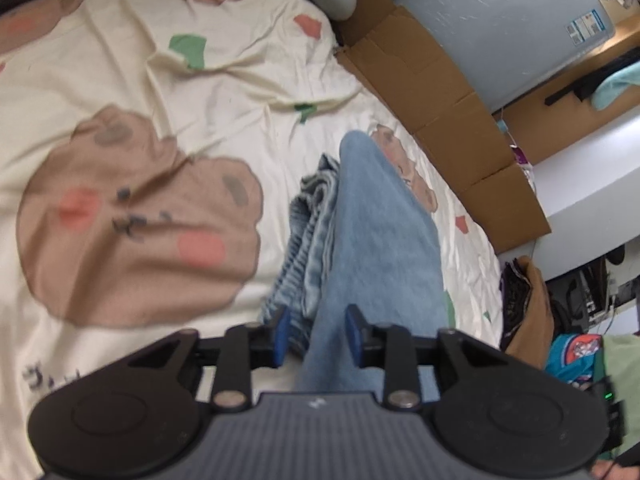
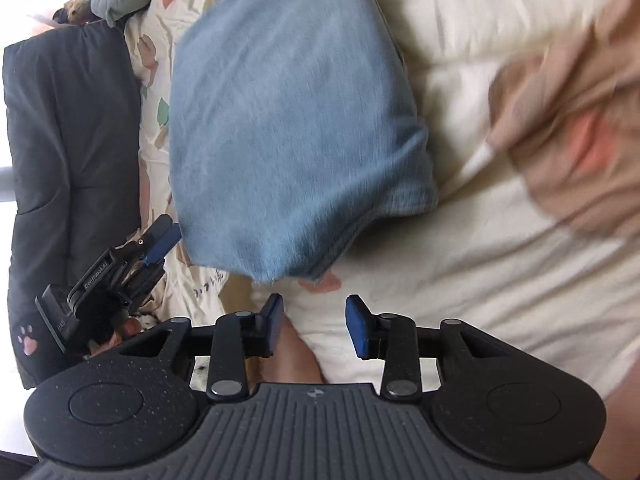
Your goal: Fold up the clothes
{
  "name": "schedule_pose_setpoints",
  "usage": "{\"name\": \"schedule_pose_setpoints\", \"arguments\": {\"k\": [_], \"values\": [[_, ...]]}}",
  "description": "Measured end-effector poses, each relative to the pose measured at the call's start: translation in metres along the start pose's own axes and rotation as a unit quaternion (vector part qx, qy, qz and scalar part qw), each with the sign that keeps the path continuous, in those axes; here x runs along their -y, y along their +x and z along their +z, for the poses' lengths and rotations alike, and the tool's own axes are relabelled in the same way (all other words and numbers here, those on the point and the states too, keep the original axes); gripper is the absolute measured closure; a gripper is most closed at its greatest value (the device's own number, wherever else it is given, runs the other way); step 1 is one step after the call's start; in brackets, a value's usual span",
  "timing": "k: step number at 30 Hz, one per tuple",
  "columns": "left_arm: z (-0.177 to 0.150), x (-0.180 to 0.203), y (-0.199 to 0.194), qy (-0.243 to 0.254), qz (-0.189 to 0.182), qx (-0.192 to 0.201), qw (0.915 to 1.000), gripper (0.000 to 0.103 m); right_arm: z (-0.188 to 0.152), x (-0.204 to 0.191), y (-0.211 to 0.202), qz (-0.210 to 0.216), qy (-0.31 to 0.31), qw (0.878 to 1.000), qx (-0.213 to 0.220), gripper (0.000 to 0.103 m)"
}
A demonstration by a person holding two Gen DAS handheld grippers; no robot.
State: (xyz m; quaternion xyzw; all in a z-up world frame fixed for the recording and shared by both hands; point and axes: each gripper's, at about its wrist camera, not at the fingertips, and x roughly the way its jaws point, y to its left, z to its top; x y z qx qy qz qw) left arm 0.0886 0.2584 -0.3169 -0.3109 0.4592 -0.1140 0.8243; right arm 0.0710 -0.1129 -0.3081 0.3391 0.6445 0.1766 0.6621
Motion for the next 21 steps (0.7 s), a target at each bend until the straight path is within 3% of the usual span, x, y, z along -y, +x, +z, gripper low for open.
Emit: {"name": "schedule_pose_setpoints", "arguments": {"k": [6,11,13,15,17,21], "values": [[0.012,0.014,0.012,0.029,-0.006,0.006,0.9995,0.068,0.025,-0.027,-0.029,-0.047,-0.084,0.995,0.019,0.067],[0.02,0.015,0.029,0.037,-0.004,0.009,0.9993,0.069,0.07,-0.055,-0.025,-0.091,-0.163,0.982,0.032,0.067],[0.026,0.015,0.037,0.042,0.001,0.003,0.9991,0.069,0.092,-0.064,-0.02,-0.115,-0.185,0.975,0.041,0.061],[0.03,0.015,0.044,0.05,0.0,-0.002,0.9988,0.066,0.111,-0.064,-0.016,-0.129,-0.192,0.972,0.044,0.057],[0.034,0.013,0.049,0.047,0.001,-0.003,0.9989,0.055,0.127,-0.062,-0.011,-0.139,-0.197,0.97,0.043,0.057],[0.037,0.009,0.062,0.036,-0.004,-0.009,0.9993,0.05,0.15,-0.054,0.0,-0.149,-0.203,0.967,0.024,0.055]]}}
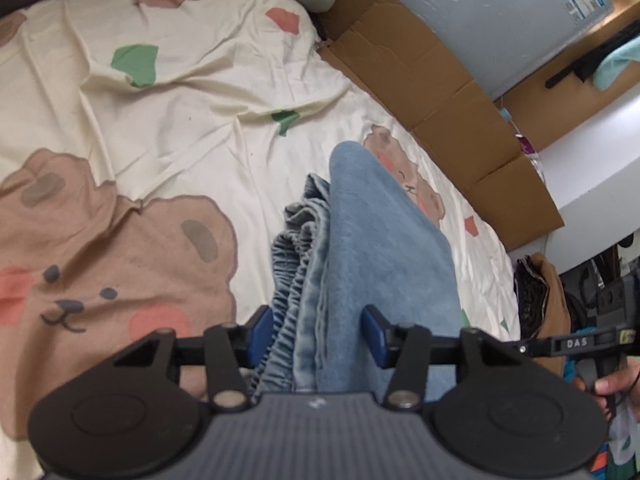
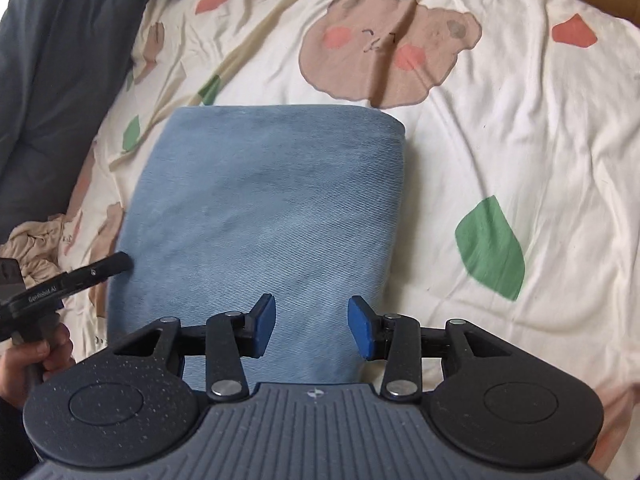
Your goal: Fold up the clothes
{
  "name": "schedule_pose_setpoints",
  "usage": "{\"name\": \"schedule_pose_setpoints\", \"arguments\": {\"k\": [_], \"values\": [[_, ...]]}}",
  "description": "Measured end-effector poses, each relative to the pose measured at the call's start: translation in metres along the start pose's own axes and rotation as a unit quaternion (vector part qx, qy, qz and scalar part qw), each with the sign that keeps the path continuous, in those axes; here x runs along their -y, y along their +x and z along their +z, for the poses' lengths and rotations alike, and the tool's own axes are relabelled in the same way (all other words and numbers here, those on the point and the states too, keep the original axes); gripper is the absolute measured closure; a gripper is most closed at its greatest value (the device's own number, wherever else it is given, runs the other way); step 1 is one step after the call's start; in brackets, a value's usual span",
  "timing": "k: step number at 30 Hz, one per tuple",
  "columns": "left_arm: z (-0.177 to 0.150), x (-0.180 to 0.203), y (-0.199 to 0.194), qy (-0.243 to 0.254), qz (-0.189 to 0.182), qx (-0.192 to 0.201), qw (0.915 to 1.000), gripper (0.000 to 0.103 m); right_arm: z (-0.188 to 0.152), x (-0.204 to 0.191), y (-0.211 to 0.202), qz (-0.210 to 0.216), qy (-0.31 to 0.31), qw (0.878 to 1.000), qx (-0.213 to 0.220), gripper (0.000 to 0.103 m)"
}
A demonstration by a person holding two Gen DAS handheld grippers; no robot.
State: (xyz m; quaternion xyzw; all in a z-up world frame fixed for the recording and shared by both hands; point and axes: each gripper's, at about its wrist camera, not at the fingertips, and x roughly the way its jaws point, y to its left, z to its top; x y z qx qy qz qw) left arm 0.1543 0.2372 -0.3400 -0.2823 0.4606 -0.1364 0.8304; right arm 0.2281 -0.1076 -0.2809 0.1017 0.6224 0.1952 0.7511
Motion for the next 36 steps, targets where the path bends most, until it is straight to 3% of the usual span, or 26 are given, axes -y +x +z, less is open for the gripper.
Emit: {"name": "schedule_pose_setpoints", "arguments": {"k": [5,11,17,22,27,31,34,36], "values": [[-0.001,0.001,0.017,-0.003,-0.005,-0.014,0.9999,0.043,0.013,0.013,0.013,-0.002,-0.02,0.999,-0.029,0.052],[0.0,0.0,0.034,-0.007,-0.01,-0.033,0.9994,0.028,0.01,0.028,0.014,0.024,-0.02,0.999,-0.007,0.046],[0.004,-0.004,0.045,-0.006,-0.02,-0.051,0.9985,0.021,-0.003,0.043,0.025,0.064,-0.001,0.998,0.015,0.044],[0.014,-0.004,0.055,0.013,-0.038,-0.08,0.996,0.02,-0.018,0.054,0.037,0.101,0.024,0.994,0.044,0.042],[0.022,-0.011,0.066,0.002,-0.06,-0.107,0.9924,0.019,-0.027,0.056,0.054,0.147,0.047,0.986,0.07,0.038],[0.027,-0.018,0.075,-0.013,-0.081,-0.122,0.9892,0.018,-0.025,0.059,0.063,0.16,0.046,0.983,0.071,0.039],[0.029,-0.013,0.075,-0.007,-0.077,-0.124,0.9892,0.023,-0.019,0.06,0.066,0.165,0.049,0.983,0.069,0.04],[0.029,-0.013,0.073,-0.005,-0.081,-0.126,0.9886,0.032,-0.016,0.06,0.067,0.166,0.053,0.982,0.067,0.048]]}}
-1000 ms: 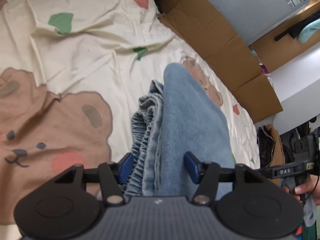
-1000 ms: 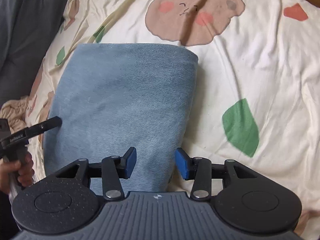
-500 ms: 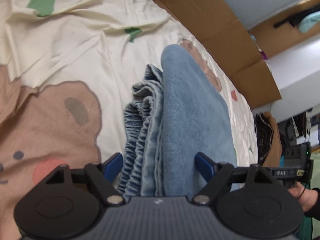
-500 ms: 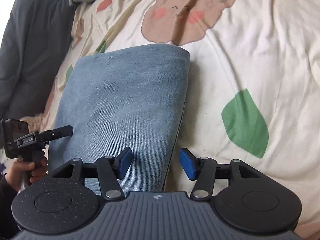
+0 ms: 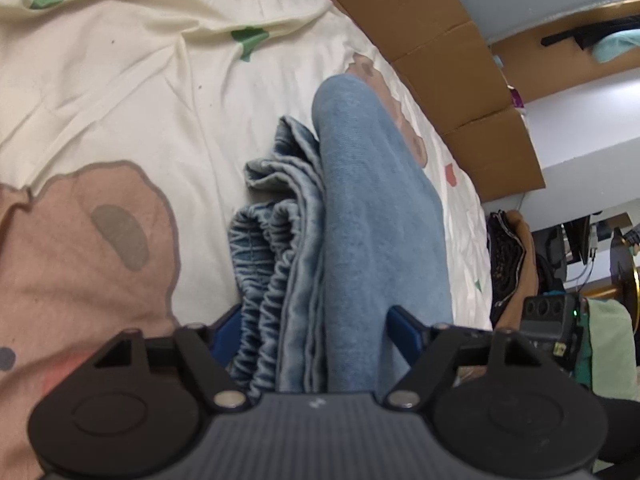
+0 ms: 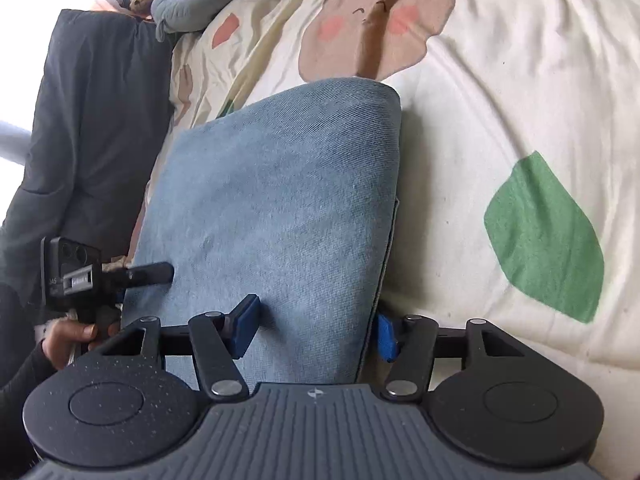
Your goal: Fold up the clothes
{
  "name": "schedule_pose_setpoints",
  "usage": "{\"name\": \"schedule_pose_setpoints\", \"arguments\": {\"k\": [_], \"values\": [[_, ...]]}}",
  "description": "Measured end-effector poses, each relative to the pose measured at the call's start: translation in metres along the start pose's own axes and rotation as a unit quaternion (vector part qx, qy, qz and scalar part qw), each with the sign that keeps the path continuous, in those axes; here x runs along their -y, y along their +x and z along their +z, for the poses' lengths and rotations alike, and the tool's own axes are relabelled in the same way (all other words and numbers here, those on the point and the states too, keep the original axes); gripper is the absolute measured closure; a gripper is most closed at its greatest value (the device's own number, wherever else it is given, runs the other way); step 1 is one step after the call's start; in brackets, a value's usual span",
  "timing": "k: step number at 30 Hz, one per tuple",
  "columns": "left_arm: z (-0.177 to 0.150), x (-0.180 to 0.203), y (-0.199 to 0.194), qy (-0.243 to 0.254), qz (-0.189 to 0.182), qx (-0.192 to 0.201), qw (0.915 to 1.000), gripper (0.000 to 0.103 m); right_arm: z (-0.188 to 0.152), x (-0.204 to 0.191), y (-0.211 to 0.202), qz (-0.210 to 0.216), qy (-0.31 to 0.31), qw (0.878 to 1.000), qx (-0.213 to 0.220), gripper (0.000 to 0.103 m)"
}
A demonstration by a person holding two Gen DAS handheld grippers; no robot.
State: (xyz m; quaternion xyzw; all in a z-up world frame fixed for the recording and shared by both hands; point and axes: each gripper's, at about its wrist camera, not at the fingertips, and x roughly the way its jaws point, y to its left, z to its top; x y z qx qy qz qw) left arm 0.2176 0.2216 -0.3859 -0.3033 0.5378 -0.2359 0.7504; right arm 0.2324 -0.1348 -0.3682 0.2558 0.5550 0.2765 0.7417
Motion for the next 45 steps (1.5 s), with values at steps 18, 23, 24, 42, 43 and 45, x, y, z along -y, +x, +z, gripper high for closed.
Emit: {"name": "schedule_pose_setpoints", "arguments": {"k": [18,23,24,42,43,45], "values": [[0.003,0.0,0.008,-0.016,0.0,-0.014,0.9998,0.039,0.002,-0.005,0.004,0.001,-0.018,1.0,-0.01,0.054],[0.0,0.01,0.002,-0.013,0.018,-0.011,0.9997,0.045,0.004,-0.014,0.002,-0.005,-0.035,0.999,-0.008,0.072],[0.0,0.012,0.001,-0.014,0.021,-0.012,0.9996,0.045,0.005,-0.016,-0.001,-0.004,-0.038,0.999,-0.006,0.077],[-0.023,0.065,0.044,-0.024,0.002,-0.06,0.9979,0.051,0.0,0.01,-0.08,-0.03,-0.029,0.999,-0.006,0.083],[-0.023,0.067,0.047,-0.024,0.0,-0.061,0.9978,0.051,-0.001,0.013,-0.084,-0.031,-0.027,0.999,-0.004,0.083],[-0.024,0.07,0.055,-0.023,-0.004,-0.064,0.9977,0.051,-0.001,0.02,-0.092,-0.034,-0.022,0.999,0.0,0.083]]}}
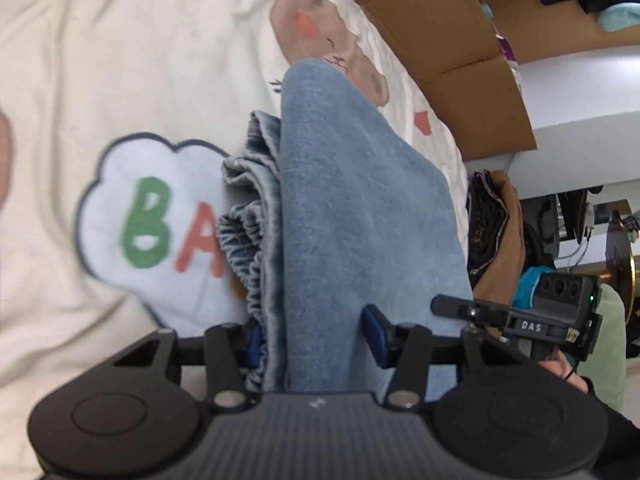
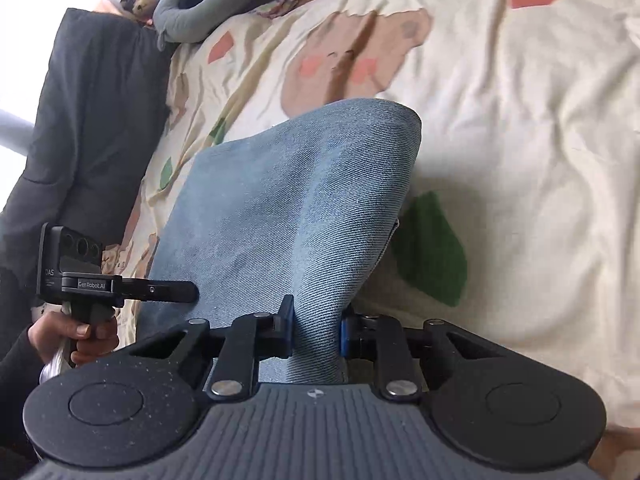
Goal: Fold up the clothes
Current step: 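Lift the folded jeans stack with both grippers holding its edge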
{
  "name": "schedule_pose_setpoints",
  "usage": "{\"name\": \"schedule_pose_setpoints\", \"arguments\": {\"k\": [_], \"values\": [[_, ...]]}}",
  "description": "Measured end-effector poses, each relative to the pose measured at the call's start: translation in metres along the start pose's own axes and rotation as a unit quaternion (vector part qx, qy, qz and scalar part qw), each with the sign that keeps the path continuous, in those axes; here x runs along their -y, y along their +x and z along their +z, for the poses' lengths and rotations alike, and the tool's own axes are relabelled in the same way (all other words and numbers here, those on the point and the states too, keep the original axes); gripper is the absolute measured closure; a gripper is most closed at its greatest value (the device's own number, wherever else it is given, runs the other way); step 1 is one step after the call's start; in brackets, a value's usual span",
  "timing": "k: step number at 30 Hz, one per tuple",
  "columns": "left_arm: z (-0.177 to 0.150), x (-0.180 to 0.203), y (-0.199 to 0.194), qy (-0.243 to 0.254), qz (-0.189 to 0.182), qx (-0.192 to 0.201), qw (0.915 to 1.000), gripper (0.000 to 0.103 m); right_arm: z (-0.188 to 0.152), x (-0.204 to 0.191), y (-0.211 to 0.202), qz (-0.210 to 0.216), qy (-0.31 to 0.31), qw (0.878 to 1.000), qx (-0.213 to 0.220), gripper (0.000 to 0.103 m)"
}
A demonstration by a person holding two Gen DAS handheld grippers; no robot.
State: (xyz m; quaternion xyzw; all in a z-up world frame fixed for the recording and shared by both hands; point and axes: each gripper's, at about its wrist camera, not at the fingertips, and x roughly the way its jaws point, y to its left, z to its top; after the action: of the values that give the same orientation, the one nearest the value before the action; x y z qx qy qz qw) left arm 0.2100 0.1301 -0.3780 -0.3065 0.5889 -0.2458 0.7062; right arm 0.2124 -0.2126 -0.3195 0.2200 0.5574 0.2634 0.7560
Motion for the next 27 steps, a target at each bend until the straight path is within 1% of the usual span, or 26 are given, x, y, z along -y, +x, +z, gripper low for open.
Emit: {"name": "schedule_pose_setpoints", "arguments": {"k": [5,13,19,22,23,24,25,26,27], "values": [[0.003,0.011,0.021,0.001,-0.008,-0.009,0.9999,0.051,0.0,0.018,-0.017,-0.008,0.009,1.0,0.005,0.083],[0.001,0.036,0.056,-0.002,-0.026,-0.016,0.9995,0.052,0.005,0.046,-0.051,-0.027,0.022,0.999,0.028,0.083],[0.002,0.051,0.078,0.003,-0.039,-0.034,0.9987,0.052,0.01,0.064,-0.072,-0.034,0.027,0.998,0.035,0.083],[0.006,0.053,0.088,0.027,-0.036,-0.046,0.9979,0.049,0.009,0.08,-0.07,-0.032,0.047,0.998,0.034,0.082],[0.008,0.051,0.091,0.026,-0.039,-0.051,0.9976,0.048,0.008,0.086,-0.066,-0.032,0.054,0.998,0.03,0.08],[0.009,0.049,0.093,0.024,-0.043,-0.054,0.9973,0.047,0.007,0.092,-0.063,-0.032,0.06,0.997,0.028,0.076],[0.01,0.049,0.094,0.027,-0.045,-0.054,0.9971,0.044,0.006,0.098,-0.06,-0.032,0.067,0.997,0.026,0.073],[0.01,0.049,0.096,0.034,-0.041,-0.053,0.9971,0.039,0.004,0.104,-0.057,-0.032,0.073,0.996,0.024,0.072],[0.01,0.05,0.097,0.045,-0.035,-0.05,0.9971,0.035,0.003,0.11,-0.055,-0.028,0.083,0.996,0.026,0.069]]}}
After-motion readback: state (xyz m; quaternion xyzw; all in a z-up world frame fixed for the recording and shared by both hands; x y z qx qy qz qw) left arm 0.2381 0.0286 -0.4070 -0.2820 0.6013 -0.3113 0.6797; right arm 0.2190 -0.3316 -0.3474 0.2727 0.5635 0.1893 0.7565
